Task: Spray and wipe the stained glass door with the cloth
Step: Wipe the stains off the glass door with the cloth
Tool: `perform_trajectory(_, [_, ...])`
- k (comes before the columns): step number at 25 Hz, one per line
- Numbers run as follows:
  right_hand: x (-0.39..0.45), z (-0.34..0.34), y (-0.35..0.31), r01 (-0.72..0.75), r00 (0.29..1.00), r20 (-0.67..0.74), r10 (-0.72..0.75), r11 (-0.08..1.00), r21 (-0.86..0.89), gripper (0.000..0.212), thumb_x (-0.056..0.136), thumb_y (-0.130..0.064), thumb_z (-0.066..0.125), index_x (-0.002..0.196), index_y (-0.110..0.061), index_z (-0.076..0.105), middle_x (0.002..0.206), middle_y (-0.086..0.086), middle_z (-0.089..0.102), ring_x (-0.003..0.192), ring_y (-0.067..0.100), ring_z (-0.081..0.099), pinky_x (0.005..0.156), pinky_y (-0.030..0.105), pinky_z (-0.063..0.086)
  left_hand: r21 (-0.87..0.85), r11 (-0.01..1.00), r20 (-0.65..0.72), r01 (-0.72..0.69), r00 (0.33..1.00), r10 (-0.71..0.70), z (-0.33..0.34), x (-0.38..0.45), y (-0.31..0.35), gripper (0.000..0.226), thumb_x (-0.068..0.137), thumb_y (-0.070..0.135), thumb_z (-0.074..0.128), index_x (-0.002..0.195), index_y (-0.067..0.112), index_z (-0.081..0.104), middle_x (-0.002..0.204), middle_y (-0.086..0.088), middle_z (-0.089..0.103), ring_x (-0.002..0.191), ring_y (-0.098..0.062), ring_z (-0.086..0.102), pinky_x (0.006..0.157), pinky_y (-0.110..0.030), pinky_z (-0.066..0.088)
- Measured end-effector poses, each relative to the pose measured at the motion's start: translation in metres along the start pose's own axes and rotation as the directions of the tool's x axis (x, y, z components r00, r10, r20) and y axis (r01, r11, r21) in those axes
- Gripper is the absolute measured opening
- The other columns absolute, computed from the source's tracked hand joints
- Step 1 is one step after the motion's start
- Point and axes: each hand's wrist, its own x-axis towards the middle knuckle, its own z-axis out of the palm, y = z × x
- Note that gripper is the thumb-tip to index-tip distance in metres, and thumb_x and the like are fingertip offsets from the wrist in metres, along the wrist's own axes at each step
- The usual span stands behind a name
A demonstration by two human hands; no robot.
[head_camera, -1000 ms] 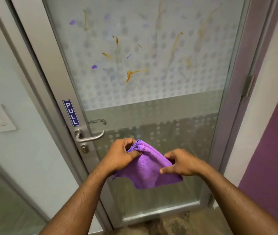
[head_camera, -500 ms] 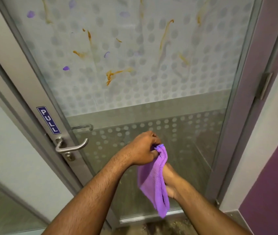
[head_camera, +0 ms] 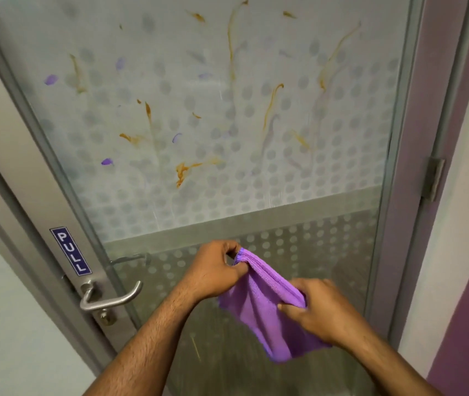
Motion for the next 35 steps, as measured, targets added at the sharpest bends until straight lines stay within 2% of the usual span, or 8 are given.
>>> perform_trajectory(10, [0.081,-0.143,-0.079,0.169,0.958,-0.177,-0.224,0.945,-0.279,0.014,0.082,-0.035,0.074,0.087,-0.022,0.072,0.080,-0.005,0.073,0.074,0.011,0.064,0.067,0.025,0.048,-0.132,0.991,-0.263,-0.008,0.964,-0.028,-0.119,0.040,0.017,0.006,0.078,0.016,0.082,0.076,0.015,0.076,0.046,0.012,0.055,0.042,-0.001,0.042,0.045,-0.015,0.035])
perform_trajectory(13, [0.082,-0.194,-0.113,0.285,0.959,-0.077,-0.274,0.927,0.244,0.020,0.081,-0.027,0.077,0.080,-0.008,0.072,0.074,0.005,0.071,0.066,0.011,0.061,0.063,0.021,0.047,-0.262,0.963,-0.358,-0.064,0.933,-0.036,-0.156,0.062,0.052,0.009,0.084,0.012,0.073,0.076,0.016,0.074,0.048,0.004,0.062,0.036,-0.008,0.045,0.039,-0.018,0.035])
perform_trajectory(18, [0.062,-0.198,-0.148,0.469,0.813,-0.131,-0.567,0.506,0.724,0.033,0.081,-0.041,0.067,0.090,-0.010,0.076,0.086,0.006,0.074,0.080,0.015,0.068,0.074,0.025,0.057,-0.474,0.855,-0.211,-0.210,0.970,0.121,-0.182,0.085,0.135,0.019,0.092,0.008,0.053,0.080,0.011,0.068,0.061,-0.001,0.070,0.048,-0.014,0.058,0.045,-0.019,0.043])
perform_trajectory(20, [0.066,-0.168,-0.151,0.699,0.713,-0.428,-0.555,0.521,0.490,0.033,0.089,-0.036,0.066,0.104,-0.009,0.074,0.109,0.006,0.074,0.104,0.018,0.068,0.096,0.036,0.053,-0.535,0.819,-0.131,-0.209,0.978,0.164,-0.183,0.090,0.164,0.016,0.085,0.011,0.049,0.084,0.007,0.064,0.064,-0.006,0.061,0.056,-0.022,0.049,0.051,-0.023,0.039])
perform_trajectory(22, [0.079,-0.142,-0.151,0.773,0.448,-0.648,-0.616,0.631,-0.065,0.033,0.089,-0.026,0.066,0.118,-0.010,0.070,0.128,0.005,0.066,0.122,0.016,0.059,0.107,0.040,0.045,-0.499,0.826,-0.089,-0.264,0.963,0.255,-0.186,0.092,0.186,0.021,0.085,0.018,0.050,0.092,0.006,0.065,0.072,-0.010,0.061,0.063,-0.024,0.049,0.060,-0.028,0.040])
perform_trajectory(25, [0.113,-0.136,-0.149,0.520,0.263,-0.616,-0.742,0.647,-0.558,0.053,0.092,-0.032,0.063,0.139,-0.009,0.053,0.147,0.011,0.048,0.141,0.025,0.039,0.117,0.044,0.030,0.075,0.871,-0.146,-0.486,0.858,0.492,-0.199,0.092,0.210,0.029,0.087,0.010,0.059,0.113,0.019,0.069,0.085,0.003,0.068,0.070,-0.008,0.059,0.070,-0.020,0.047])
perform_trajectory(28, [0.152,-0.149,-0.147,0.283,0.250,-0.628,-0.737,0.675,-0.681,0.062,0.095,-0.037,0.056,0.148,-0.010,0.038,0.156,0.009,0.034,0.147,0.023,0.023,0.120,0.044,0.018,0.476,0.746,-0.236,-0.465,0.750,0.618,-0.214,0.094,0.232,0.057,0.083,0.005,0.057,0.138,0.021,0.057,0.105,0.000,0.070,0.084,-0.008,0.059,0.080,-0.016,0.044])
perform_trajectory(35, [0.218,-0.208,-0.146,0.243,0.132,-0.725,-0.676,0.731,-0.637,0.069,0.099,-0.040,0.043,0.156,-0.025,0.007,0.163,-0.004,-0.001,0.150,0.019,-0.013,0.120,0.033,-0.014,0.369,0.812,-0.516,-0.452,0.627,0.583,-0.242,0.121,0.268,0.036,0.085,0.009,0.059,0.119,0.017,0.068,0.092,0.005,0.065,0.081,-0.009,0.058,0.064,-0.008,0.041])
